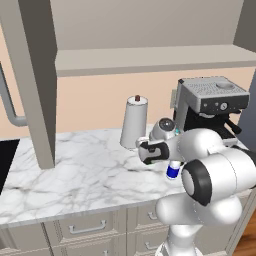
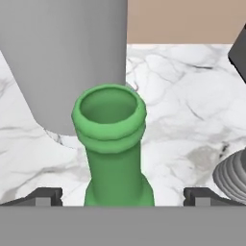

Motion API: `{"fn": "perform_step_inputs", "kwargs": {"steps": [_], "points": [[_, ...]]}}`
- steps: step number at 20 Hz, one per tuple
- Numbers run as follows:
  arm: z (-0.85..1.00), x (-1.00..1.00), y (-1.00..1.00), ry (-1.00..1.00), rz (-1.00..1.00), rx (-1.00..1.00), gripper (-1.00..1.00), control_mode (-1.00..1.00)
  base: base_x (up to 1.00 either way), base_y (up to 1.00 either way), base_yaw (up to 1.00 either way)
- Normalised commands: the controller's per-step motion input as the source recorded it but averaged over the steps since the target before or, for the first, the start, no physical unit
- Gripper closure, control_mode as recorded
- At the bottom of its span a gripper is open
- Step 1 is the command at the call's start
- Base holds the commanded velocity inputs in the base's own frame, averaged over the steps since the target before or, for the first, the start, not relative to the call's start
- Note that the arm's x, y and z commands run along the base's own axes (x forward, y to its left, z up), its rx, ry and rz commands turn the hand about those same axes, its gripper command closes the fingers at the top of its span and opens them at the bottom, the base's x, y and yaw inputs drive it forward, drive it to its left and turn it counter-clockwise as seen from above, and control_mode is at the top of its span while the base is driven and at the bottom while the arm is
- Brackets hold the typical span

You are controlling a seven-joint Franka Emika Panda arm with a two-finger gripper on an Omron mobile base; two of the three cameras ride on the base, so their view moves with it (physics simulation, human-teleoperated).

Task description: Sort all alcoholic drinks to one cabinet, and non-alcoholic drinks to the other.

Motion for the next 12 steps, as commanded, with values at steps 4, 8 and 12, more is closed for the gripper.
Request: {"fn": "perform_step_inputs", "kwargs": {"steps": [4,8,12], "points": [[-0.05,0.06,0.0,-0.06,0.0,0.0,-1.0,-1.0,0.0,0.0,0.0],[-0.07,0.03,0.0,-0.03,0.0,0.0,1.0,-1.0,0.0,0.0,0.0],[-0.02,0.0,0.0,-0.02,0.0,0.0,1.0,-1.0,0.0,0.0,0.0]]}}
